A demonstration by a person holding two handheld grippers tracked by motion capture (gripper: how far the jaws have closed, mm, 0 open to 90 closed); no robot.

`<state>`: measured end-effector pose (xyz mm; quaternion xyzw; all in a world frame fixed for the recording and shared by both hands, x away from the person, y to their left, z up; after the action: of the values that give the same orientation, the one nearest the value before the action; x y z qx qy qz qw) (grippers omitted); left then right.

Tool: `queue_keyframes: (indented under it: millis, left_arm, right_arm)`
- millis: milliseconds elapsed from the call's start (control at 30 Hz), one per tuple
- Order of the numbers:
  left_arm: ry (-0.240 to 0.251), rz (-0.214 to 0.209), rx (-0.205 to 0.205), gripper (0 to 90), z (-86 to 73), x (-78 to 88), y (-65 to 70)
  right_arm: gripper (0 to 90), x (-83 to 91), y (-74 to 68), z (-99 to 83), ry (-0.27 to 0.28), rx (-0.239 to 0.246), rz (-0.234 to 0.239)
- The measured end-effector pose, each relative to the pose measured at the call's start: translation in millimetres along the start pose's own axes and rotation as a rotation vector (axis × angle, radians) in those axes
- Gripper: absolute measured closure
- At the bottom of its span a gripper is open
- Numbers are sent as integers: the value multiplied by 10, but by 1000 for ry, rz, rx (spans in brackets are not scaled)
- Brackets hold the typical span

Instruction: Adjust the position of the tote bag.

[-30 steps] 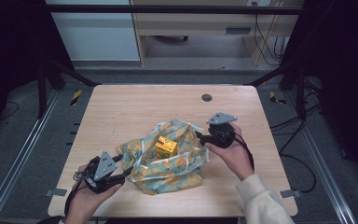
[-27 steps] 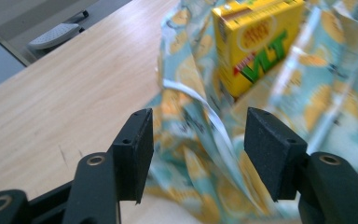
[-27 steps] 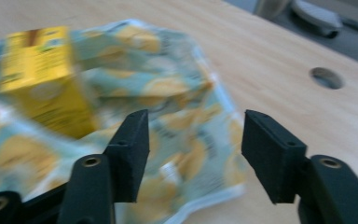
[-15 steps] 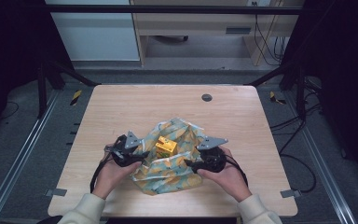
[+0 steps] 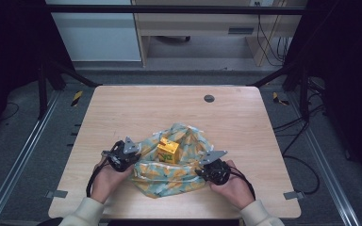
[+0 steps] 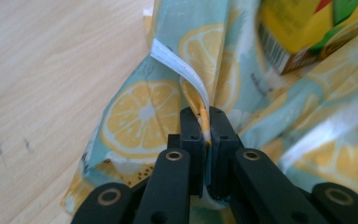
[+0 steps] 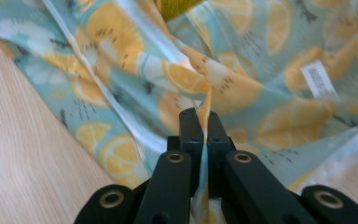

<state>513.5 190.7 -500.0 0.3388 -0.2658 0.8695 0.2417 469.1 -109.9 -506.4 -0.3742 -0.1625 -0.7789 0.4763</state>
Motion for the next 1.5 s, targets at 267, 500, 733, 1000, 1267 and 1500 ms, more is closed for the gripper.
queue_keyframes:
  millis: [267, 500, 733, 1000, 1267, 1500]
  left_arm:
    - [-8, -2, 0, 882, -36, 34, -1]
    - [-9, -6, -18, 879, -78, 115, 79]
    - [54, -4, 5, 793, -54, 200, 64]
    - [173, 41, 79, 420, 62, 395, 23]
    - [284, 85, 186, 222, 126, 601, -214]
    - [304, 141, 275, 163, 6, 698, -527]
  right_arm:
    - [900, 122, 36, -101, -6, -12, -11]
    - [900, 217, 27, -158, 29, -36, -24]
    - [599, 378, 9, -77, 110, -8, -67]
    - [274, 618, 58, 42, 205, -9, -129]
    - [154, 872, 264, 104, 322, -94, -199]
    - [104, 1141, 549, 107, 447, -180, -302]
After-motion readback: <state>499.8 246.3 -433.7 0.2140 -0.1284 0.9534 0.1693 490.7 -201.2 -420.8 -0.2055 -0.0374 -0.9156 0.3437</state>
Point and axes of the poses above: each handheld gripper's, and its own axes: x roughly backward along the jaws, z roughly out of its top, y roughly to its right, the point moved 4 cm from there along -x, roughly forward along the jaws, and after that the axes turned 9 degrees about z, right-handed, at the moved point
